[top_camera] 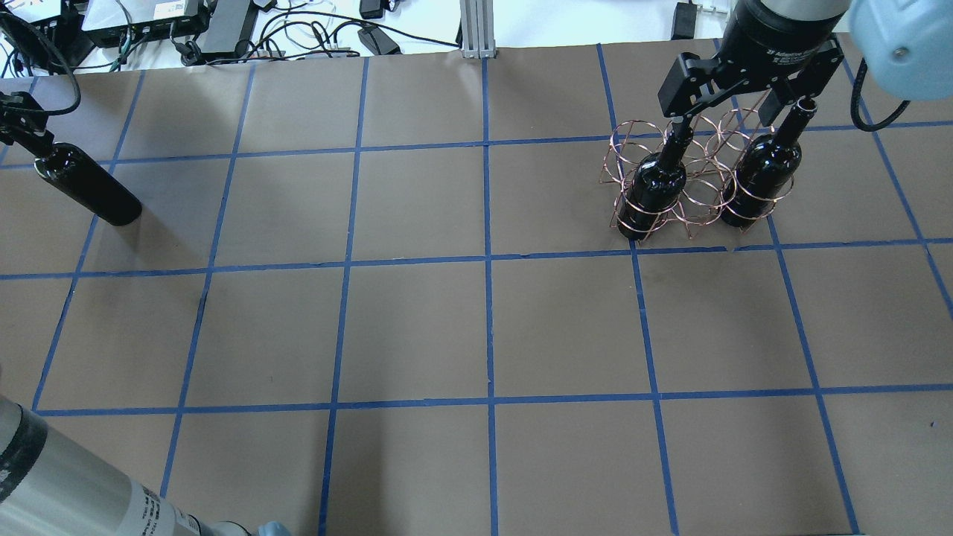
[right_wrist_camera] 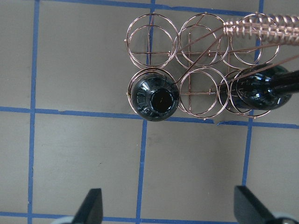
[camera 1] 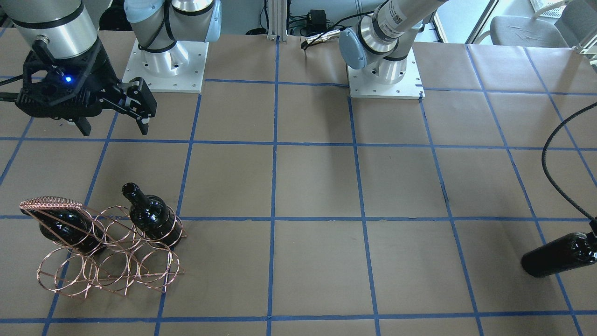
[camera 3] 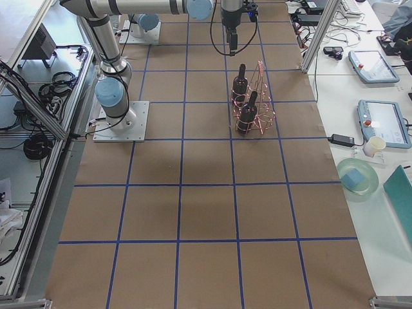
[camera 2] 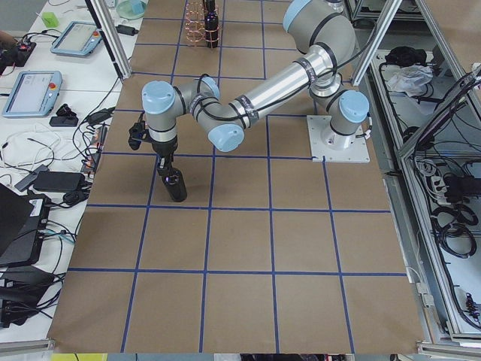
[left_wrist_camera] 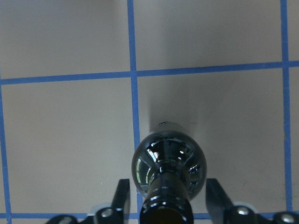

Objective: Place wine into wine basket
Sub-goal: 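Carry the held bottle with the left gripper toward the table center, then set the bottle upright on the table and open the left gripper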

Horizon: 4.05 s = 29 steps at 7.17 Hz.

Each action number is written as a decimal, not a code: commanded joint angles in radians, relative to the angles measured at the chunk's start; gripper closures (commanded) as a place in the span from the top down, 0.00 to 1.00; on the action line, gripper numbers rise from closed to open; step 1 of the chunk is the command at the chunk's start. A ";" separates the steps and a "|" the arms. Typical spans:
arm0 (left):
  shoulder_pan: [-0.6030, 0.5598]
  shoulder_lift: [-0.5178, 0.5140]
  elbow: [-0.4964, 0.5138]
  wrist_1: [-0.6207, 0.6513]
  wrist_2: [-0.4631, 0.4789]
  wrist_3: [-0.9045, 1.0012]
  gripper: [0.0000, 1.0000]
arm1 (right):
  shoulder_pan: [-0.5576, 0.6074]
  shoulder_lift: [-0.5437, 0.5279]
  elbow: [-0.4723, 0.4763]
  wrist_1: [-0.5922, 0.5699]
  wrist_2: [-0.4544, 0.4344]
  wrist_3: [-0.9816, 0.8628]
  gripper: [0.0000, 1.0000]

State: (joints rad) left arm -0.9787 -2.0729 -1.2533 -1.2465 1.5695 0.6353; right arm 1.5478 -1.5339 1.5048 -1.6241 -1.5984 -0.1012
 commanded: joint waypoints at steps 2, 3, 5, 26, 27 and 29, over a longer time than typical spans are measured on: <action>0.000 0.001 0.000 -0.001 0.003 0.001 0.52 | 0.000 0.000 0.000 0.001 0.000 0.000 1.00; 0.000 -0.001 0.000 -0.001 0.003 0.001 0.52 | 0.000 0.000 0.000 0.000 0.000 0.000 1.00; 0.000 -0.001 0.000 -0.001 0.001 0.003 0.49 | 0.000 0.000 0.000 0.000 0.000 0.000 1.00; -0.663 0.484 -0.543 -0.082 -0.013 -0.789 0.00 | 0.000 0.000 0.000 0.000 0.000 -0.002 1.00; -0.663 0.476 -0.543 -0.082 -0.013 -0.786 0.00 | 0.000 0.000 0.000 0.000 0.000 -0.002 1.00; -0.664 0.464 -0.543 -0.079 -0.014 -0.775 0.00 | 0.000 0.000 0.000 0.000 0.000 -0.002 1.00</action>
State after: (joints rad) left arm -1.6414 -1.6058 -1.7954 -1.3264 1.5559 -0.1461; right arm 1.5478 -1.5340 1.5048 -1.6245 -1.5984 -0.1028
